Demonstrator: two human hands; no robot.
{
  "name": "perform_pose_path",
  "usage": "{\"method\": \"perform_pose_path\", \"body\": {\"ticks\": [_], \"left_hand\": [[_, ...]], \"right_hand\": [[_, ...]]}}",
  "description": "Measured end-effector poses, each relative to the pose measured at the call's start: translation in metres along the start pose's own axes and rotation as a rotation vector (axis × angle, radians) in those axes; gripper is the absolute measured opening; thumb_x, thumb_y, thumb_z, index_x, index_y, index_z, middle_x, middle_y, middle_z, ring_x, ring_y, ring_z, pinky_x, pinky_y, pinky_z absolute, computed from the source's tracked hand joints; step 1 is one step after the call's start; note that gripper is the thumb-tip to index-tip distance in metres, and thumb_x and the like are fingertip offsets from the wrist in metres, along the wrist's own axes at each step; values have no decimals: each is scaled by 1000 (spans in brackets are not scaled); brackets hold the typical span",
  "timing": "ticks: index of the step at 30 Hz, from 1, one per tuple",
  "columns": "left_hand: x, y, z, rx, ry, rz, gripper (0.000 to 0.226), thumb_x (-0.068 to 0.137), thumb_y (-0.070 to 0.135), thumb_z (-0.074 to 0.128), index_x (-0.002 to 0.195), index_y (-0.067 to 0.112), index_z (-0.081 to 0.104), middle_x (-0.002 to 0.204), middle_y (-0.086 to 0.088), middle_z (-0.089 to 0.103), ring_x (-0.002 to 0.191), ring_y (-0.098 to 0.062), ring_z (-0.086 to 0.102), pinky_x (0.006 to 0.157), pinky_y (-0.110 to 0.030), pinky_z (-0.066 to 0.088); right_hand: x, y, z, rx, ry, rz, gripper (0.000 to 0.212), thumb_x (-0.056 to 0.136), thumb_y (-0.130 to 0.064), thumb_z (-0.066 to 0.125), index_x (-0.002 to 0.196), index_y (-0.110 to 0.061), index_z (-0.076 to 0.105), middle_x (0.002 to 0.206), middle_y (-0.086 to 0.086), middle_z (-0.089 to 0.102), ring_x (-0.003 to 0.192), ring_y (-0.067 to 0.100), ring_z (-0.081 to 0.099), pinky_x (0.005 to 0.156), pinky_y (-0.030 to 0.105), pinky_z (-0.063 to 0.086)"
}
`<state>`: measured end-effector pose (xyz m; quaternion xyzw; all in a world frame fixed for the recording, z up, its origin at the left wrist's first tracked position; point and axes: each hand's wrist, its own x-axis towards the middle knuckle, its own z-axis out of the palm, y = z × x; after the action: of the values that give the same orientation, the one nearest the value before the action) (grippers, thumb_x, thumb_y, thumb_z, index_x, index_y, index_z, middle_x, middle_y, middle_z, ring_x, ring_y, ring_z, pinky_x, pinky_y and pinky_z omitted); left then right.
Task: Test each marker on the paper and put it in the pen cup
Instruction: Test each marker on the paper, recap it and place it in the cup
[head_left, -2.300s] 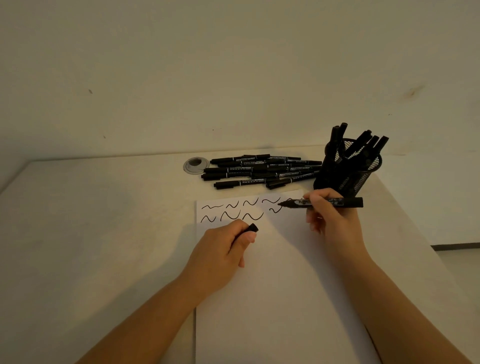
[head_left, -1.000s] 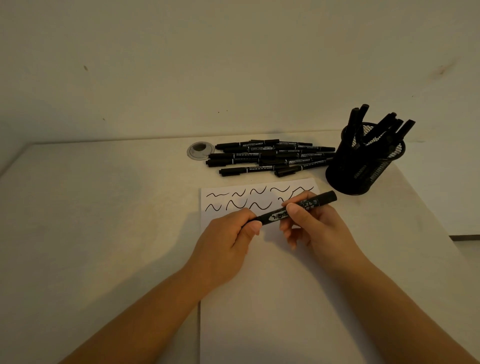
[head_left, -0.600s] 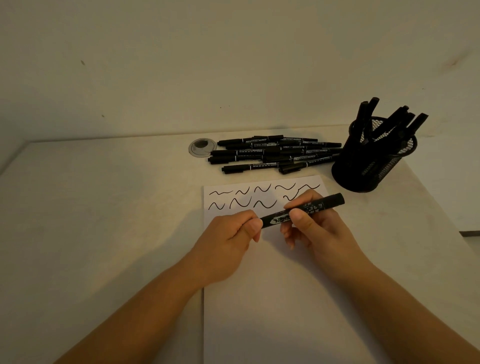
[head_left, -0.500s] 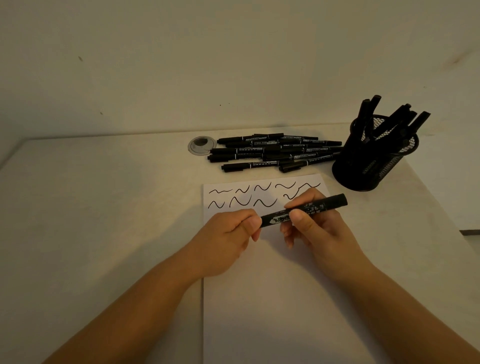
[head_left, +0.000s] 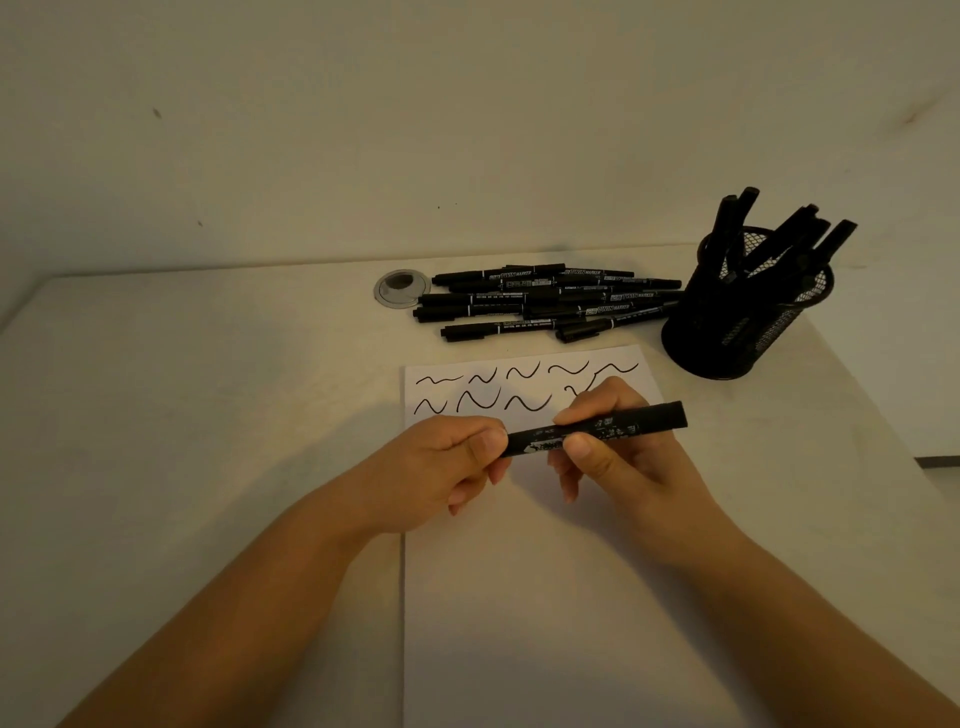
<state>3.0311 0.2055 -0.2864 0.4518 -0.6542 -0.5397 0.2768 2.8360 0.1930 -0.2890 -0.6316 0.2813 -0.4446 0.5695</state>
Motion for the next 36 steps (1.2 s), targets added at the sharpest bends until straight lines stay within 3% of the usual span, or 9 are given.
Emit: {"method": "perform_pose_path", "body": {"ticks": [4,9,11,14,17,19,26,31,36], "left_hand": [[2,2,11,28,170,0,26,86,46,41,77,36,64,46,11,45,46,-4,45,53,-17,48],[0,3,6,9,244,-27,19,89,33,47,90,28,65,50,9,48,49,-5,48,55,-26,54],[-1,5,1,71,301,-52,19,94,24,46,88,28,64,51,9,51,49,-6,50,57,-31,56],[2,15,-4,255,376,-27,21,95,23,43,84,30,60,49,10,54,49,-5,53,61,-34,54],[10,34,-9,496,411,36,20,93,30,43,76,33,53,51,10,56,51,-2,55,54,-19,42],[18,51,-9,681,405,70,19,92,35,41,75,35,48,56,9,55,55,-4,54,51,-19,36],[55,96,-4,919,413,205,19,88,46,43,87,30,53,60,15,51,58,-2,49,53,-22,36],[88,103,-26,527,295,117,16,92,38,44,104,33,53,64,9,58,60,0,58,65,-26,51],[123,72,-53,722,365,-38,17,96,25,41,103,28,57,84,12,60,80,-7,59,64,-21,41]], "right_hand": [[3,-2,-7,0,56,54,11,80,-15,58,89,-9,58,65,3,59,59,11,57,53,22,48],[8,-4,-24,-45,296,114,17,86,-10,57,78,-24,64,61,-3,58,54,7,52,51,16,43],[11,-6,-34,-249,376,63,18,85,-12,59,77,-28,62,66,-7,58,59,1,52,56,12,42],[14,-12,-39,-812,289,-90,13,80,-23,67,85,-33,63,78,-13,59,75,1,52,65,11,39],[18,-19,-37,-1307,189,-293,23,75,-28,73,94,-16,71,80,0,64,77,20,55,63,30,44],[23,-27,-36,-1411,193,-351,24,73,-27,75,92,-12,72,78,3,65,73,25,57,58,35,46],[42,-58,-46,-1354,130,-385,20,74,-14,75,92,-8,71,75,5,64,69,24,54,59,33,49],[54,-81,-79,-1153,402,-218,19,87,-21,59,103,-12,64,87,1,61,85,21,52,70,28,37],[57,-90,-98,-861,621,-179,22,90,-23,54,112,-21,55,93,-4,61,84,14,56,74,31,46]]}}
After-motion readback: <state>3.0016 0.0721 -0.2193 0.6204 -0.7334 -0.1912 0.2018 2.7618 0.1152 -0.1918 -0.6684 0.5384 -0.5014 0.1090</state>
